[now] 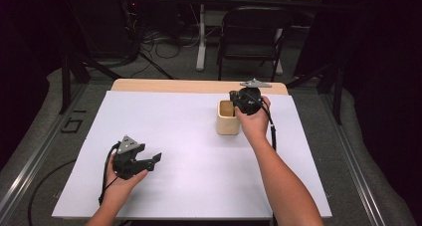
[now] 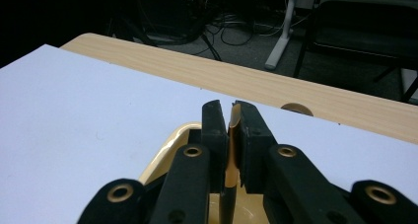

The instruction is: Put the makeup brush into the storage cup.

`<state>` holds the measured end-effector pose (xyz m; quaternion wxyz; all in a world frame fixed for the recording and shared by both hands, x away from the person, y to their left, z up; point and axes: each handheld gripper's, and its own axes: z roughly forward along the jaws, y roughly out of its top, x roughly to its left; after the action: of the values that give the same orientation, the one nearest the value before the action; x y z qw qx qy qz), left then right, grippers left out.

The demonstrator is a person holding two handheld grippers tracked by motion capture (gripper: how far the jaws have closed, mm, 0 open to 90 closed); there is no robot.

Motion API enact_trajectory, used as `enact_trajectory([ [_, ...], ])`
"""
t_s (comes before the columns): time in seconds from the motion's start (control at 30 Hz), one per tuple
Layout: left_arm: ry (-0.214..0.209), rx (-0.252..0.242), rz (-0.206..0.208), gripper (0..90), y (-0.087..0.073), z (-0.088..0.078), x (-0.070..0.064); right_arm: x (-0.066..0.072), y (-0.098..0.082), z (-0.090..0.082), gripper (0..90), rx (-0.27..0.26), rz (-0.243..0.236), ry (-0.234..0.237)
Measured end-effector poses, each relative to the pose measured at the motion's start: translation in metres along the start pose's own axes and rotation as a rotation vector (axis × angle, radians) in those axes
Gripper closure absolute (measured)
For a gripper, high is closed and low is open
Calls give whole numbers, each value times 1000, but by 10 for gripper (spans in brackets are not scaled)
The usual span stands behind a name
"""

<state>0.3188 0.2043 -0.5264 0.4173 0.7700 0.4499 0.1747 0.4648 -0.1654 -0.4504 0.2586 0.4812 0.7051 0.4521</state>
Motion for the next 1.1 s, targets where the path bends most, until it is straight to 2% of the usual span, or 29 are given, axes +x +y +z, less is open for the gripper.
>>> enact_trajectory([
  [0.4,-1,2,0,268,0,0,0,7,-5,4,837,16,-49,-4],
  [1.1,-3,3,-1,268,-1,1,0,5,-14,12,836,34,-58,-20],
])
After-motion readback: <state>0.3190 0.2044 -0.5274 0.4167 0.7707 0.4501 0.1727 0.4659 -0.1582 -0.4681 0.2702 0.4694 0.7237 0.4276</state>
